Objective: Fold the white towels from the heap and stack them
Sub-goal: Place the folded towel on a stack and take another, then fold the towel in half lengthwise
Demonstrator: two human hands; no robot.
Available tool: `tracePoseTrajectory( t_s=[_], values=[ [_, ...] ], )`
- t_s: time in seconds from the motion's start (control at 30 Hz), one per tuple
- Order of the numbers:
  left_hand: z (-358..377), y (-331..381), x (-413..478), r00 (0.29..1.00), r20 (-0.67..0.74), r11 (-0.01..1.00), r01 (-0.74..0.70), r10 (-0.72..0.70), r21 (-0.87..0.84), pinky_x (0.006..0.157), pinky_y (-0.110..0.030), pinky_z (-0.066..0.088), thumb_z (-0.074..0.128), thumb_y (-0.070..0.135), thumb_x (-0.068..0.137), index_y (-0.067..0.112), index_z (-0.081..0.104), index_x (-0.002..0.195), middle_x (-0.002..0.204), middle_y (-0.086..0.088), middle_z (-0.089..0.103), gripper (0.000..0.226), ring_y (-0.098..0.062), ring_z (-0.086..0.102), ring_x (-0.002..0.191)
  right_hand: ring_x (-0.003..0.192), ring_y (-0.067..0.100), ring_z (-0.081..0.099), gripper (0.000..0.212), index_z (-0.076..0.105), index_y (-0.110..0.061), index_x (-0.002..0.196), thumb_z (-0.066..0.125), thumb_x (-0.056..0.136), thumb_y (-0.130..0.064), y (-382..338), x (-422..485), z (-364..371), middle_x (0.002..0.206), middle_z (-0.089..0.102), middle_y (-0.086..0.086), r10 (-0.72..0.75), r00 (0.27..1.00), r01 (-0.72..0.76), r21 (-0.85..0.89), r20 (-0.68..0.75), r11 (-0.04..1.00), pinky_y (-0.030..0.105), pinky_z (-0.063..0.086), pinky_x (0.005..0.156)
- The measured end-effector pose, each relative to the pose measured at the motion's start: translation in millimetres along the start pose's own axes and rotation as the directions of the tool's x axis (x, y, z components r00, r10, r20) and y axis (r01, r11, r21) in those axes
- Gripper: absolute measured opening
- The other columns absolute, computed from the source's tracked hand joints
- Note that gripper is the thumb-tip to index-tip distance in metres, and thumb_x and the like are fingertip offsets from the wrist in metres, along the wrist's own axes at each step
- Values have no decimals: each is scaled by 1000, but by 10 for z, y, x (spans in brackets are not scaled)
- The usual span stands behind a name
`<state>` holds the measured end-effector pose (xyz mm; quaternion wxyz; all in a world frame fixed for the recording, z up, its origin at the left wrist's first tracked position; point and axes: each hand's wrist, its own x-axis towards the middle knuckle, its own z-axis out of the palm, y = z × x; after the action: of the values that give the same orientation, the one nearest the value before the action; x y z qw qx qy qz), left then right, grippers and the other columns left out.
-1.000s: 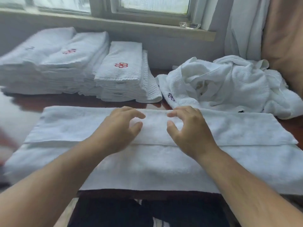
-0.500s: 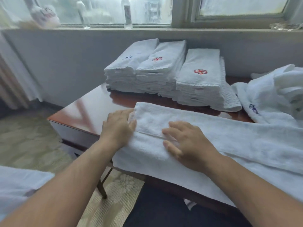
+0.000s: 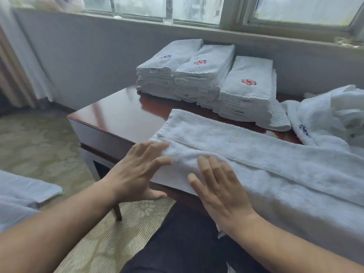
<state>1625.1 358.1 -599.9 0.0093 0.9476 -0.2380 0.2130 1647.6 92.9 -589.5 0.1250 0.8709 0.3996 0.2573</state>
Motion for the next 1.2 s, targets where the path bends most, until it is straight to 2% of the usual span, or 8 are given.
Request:
tracePoseTrajectory(
  t_s=[0.1, 0.2, 0.3, 0.43, 0.63, 0.83, 0.97, 1.2],
  values=[
    [27, 68, 17, 1000, 13, 995, 5, -7, 103, 115, -58, 29, 70, 66, 70, 24, 44, 121, 150, -20, 43, 71, -42, 39, 138, 111, 41, 66, 25, 70, -15, 93, 48, 85, -4, 8, -4, -6, 123, 67, 21, -9, 995, 12, 29, -102, 1000, 49, 55, 90],
    [22, 177, 32, 999, -31, 990, 46, -43, 131, 111, -64, 33, 69, 50, 76, 21, 55, 113, 145, -22, 50, 48, -45, 48, 132, 112, 41, 65, 4, 65, -13, 76, 67, 74, -9, 52, -30, -84, 124, 66, 21, -10, 993, 25, 131, -114, 991, 49, 54, 90],
    [-68, 177, 63, 992, -112, 996, 67, -60, 62, 109, -61, 37, 78, 28, 74, 20, 70, 101, 141, -14, 55, 29, -37, 52, 128, 108, 35, 64, 14, 65, -16, 75, 77, 67, -18, 130, -41, -259, 118, 66, 12, 60, 990, -29, 229, -129, 973, 45, 53, 84],
    [-329, 34, 267, 980, -128, 973, 127, -154, -195, 90, -45, 47, 66, 23, 82, 22, 69, 102, 111, 3, 67, 21, -25, 60, 101, 81, 23, 54, 14, 64, -19, 78, 77, 76, -25, 291, 39, -509, 85, 59, -3, 233, 960, -164, 363, -156, 917, 35, 42, 66],
    [-546, -169, 811, 958, -23, 931, 272, -286, -244, 71, -38, 51, 71, 39, 90, 35, 66, 96, 81, 10, 67, 9, -20, 60, 80, 69, 11, 58, 22, 59, -23, 75, 59, 89, -41, 672, 149, -611, 75, 63, -7, 235, 852, -468, 483, 467, 740, 32, 49, 62],
    [-760, -339, 1378, 936, 139, 882, 351, -323, -314, 61, -27, 43, 73, 51, 85, 41, 66, 76, 69, 14, 64, 16, -3, 58, 70, 54, 6, 45, 28, 47, -16, 62, 47, 90, -17, 1169, 362, -663, 56, 53, -12, 295, 852, -518, 611, 432, 599, 21, 35, 50],
    [-740, -400, 1707, 922, 191, 889, 378, -337, -260, 53, -26, 36, 69, 54, 88, 31, 69, 75, 66, 9, 64, 26, -5, 57, 64, 55, 10, 40, 34, 51, -20, 65, 50, 98, -27, 1445, 424, -567, 59, 45, -8, 268, 735, -675, 633, 623, 378, 27, 33, 56],
    [-388, -497, 1941, 819, 401, 876, 477, -411, -77, 68, -33, 37, 55, 56, 95, 27, 53, 63, 69, 9, 58, 44, -18, 54, 78, 57, 12, 46, 64, 48, -21, 48, 52, 90, -69, 1932, 699, -337, 55, 46, -11, 297, 613, -706, 338, 732, 623, 30, 34, 56]
  ],
)
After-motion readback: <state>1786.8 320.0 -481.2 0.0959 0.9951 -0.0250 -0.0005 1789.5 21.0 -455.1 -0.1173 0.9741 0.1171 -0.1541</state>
